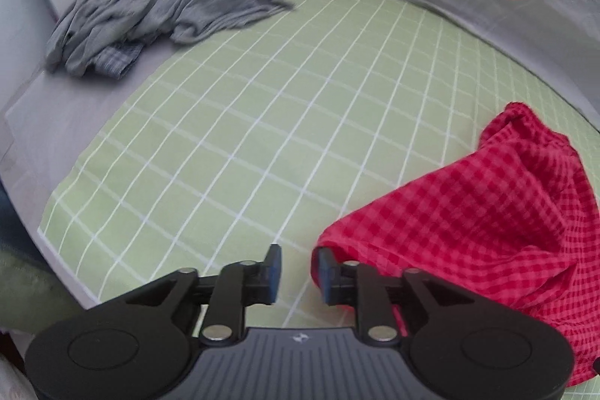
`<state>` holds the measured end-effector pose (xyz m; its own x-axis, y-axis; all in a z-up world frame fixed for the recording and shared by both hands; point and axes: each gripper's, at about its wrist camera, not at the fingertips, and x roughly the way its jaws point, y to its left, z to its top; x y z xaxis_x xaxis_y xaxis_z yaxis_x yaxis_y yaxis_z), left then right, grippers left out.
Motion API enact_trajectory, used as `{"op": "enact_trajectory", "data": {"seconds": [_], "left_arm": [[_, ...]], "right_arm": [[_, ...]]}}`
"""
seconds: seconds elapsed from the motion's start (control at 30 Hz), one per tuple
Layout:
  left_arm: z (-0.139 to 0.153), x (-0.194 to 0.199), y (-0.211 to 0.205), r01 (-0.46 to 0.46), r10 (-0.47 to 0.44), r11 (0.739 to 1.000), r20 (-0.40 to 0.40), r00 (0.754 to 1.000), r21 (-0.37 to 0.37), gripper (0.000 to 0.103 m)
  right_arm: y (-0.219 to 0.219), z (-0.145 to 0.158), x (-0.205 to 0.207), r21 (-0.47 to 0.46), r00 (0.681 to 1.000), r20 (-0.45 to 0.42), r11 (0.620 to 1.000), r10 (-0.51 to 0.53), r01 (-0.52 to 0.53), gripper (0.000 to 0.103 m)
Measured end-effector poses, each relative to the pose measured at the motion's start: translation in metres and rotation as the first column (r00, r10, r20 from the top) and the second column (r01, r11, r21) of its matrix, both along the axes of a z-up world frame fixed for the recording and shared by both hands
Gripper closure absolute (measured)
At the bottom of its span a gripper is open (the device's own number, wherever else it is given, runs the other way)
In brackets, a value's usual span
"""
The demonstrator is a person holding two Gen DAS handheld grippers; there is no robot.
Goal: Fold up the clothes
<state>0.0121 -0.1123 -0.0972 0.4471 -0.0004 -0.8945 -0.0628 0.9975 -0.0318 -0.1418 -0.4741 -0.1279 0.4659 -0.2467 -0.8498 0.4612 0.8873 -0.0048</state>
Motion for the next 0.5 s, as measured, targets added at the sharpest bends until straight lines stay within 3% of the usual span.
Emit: {"op": "enact_trajectory", "data": {"seconds": [0.03, 0.13, 0.17, 0.23, 0.4, 0.5], "left_arm": [[0.003, 0.003, -0.005, 0.019, -0.019, 1.000, 0.018, 1.000, 0.004, 0.062], [0.015, 0.012, -0.023, 0.081, -0.081, 0.997, 0.085, 0.993, 0.006, 0.048], [0.019, 0.015, -0.029, 0.102, -0.102, 0.995, 0.107, 0.989, 0.008, 0.046], [0.025, 0.021, -0.042, 0.138, -0.138, 0.990, 0.136, 0.981, 0.004, 0.031], [0.029, 0.040, -0.079, 0.234, -0.224, 0.972, 0.188, 0.956, -0.033, 0.014], [0.024, 0.056, -0.111, 0.316, -0.302, 0.948, 0.196, 0.933, -0.043, 0.014]], "right_arm": [[0.001, 0.002, 0.001, -0.015, 1.000, 0.004, 1.000, 0.007, -0.007, 0.034], [0.002, 0.010, 0.011, -0.057, 0.999, 0.029, 0.998, 0.035, -0.034, 0.007], [0.002, 0.012, 0.014, -0.070, 0.998, 0.037, 0.997, 0.045, -0.043, 0.004], [0.003, 0.017, 0.021, -0.098, 0.996, 0.053, 0.993, 0.065, -0.060, 0.002], [-0.015, 0.018, 0.051, -0.069, 0.992, 0.099, 0.995, 0.082, -0.075, 0.000], [-0.028, 0.010, 0.078, 0.004, 0.984, 0.142, 0.994, 0.104, -0.106, 0.000]]}}
